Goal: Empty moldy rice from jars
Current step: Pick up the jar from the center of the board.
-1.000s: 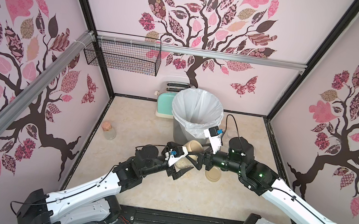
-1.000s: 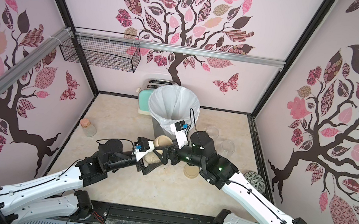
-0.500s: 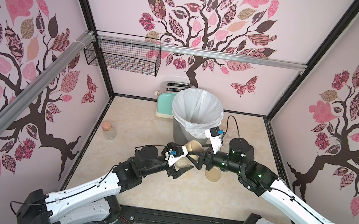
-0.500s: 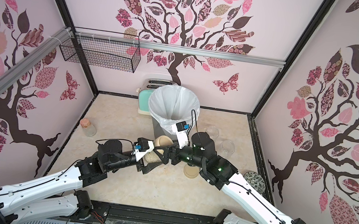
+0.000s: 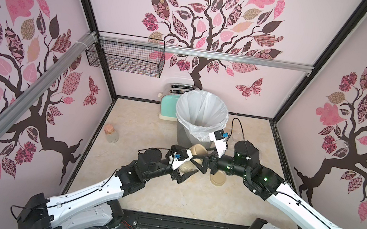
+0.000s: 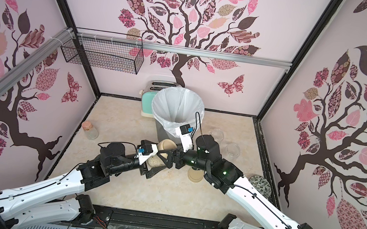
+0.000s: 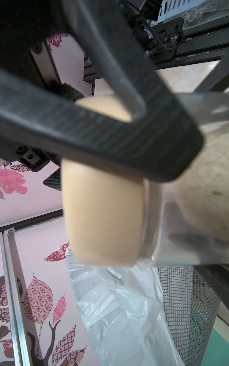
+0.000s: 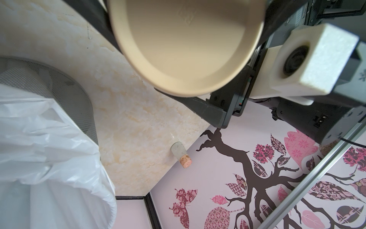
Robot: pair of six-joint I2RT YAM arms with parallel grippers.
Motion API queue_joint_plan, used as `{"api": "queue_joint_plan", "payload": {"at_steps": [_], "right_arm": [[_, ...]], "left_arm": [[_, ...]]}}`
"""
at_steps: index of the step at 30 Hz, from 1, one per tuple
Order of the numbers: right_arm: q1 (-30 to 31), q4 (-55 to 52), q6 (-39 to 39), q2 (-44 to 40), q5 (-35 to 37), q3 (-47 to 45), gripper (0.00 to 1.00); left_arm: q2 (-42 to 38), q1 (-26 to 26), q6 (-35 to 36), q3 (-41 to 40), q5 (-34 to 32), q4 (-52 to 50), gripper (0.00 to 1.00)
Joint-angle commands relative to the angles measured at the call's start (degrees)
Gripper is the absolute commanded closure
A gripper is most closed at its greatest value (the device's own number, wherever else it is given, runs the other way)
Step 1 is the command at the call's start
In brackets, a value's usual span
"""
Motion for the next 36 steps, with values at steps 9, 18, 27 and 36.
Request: {"api": "queue_joint_plan", "payload": {"at_steps": [9, 18, 27, 36], "right_arm": [[0.13, 3.09, 0.48, -1.14, -3.4, 1.79, 0.34], [0.16, 2.26, -0.11, -1.91, -3.15, 1.4, 0.34], [0.09, 1.52, -0.3, -2.85, -0.7, 0.54, 0.09], [0.1, -1.17, -1.38, -2.55, 1.15, 1.05, 0.01]], "left_arm": [[1.91, 0.33, 0.39, 2.91, -0.59, 2.42, 0.11], [3.33, 0.32, -0.59, 4.3, -0.93, 1.26, 0.17], [2.68, 0.32, -2.73, 3.97, -2.19, 1.71, 0.2], [1.4, 0.32, -3.85, 2.78, -4.05, 1.96, 0.2]]}}
